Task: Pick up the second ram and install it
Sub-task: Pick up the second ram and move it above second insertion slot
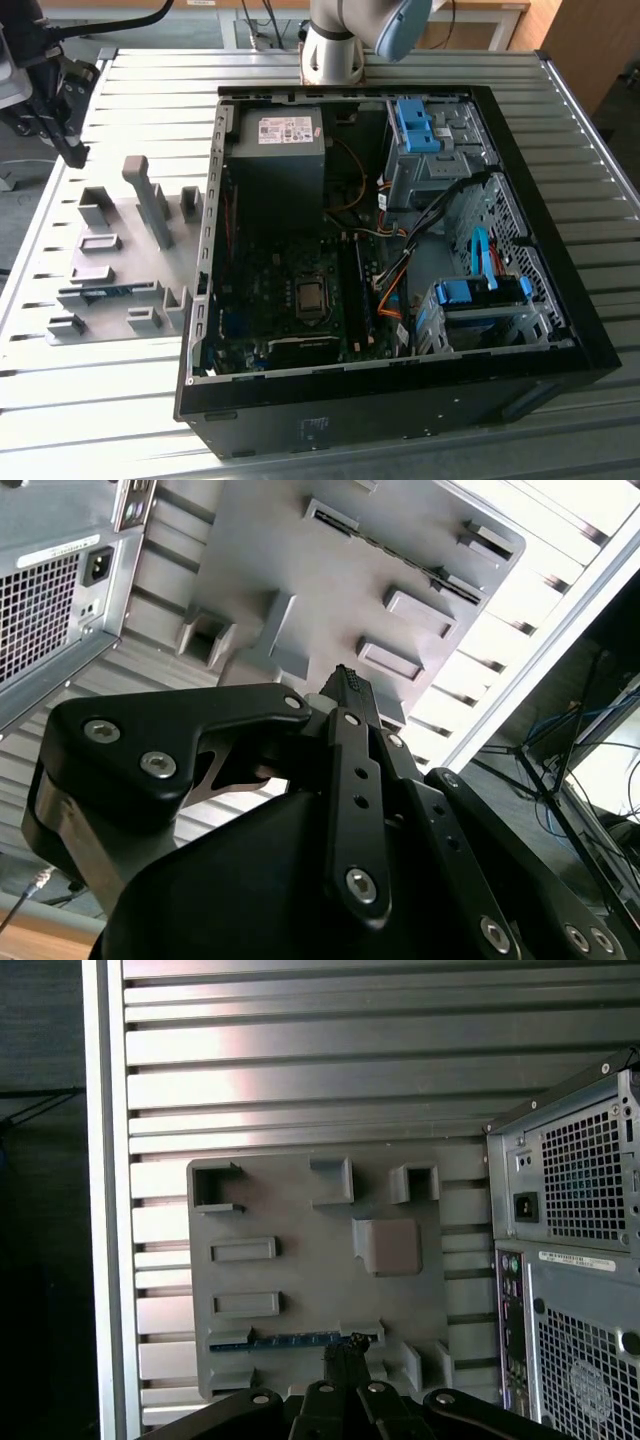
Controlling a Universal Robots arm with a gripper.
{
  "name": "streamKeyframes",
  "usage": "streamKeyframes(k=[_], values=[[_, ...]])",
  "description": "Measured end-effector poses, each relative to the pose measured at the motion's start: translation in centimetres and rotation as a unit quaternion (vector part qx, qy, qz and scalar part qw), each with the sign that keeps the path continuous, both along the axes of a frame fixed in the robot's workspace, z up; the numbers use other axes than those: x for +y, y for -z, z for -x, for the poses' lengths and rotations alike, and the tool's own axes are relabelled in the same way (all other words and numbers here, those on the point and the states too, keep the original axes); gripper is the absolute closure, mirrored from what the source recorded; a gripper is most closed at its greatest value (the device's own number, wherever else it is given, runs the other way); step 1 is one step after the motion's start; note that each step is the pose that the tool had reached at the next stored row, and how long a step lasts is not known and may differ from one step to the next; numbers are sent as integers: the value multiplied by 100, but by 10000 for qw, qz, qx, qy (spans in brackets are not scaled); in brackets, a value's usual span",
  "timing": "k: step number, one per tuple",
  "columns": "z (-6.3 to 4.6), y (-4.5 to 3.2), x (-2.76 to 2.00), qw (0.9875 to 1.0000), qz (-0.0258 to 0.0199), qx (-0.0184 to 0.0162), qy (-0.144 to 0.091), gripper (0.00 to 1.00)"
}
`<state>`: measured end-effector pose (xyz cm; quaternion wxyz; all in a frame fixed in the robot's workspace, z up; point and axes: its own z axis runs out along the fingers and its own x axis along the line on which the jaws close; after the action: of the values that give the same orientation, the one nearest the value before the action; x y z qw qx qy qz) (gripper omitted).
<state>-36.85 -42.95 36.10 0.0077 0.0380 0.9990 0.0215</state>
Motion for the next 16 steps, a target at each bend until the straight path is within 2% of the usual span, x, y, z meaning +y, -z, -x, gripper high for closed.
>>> streamKeyframes(k=[13,16], values=[[11,1,-1,10000,0,-1,-2,90],[11,2,-1,9999,0,-1,-151,90]])
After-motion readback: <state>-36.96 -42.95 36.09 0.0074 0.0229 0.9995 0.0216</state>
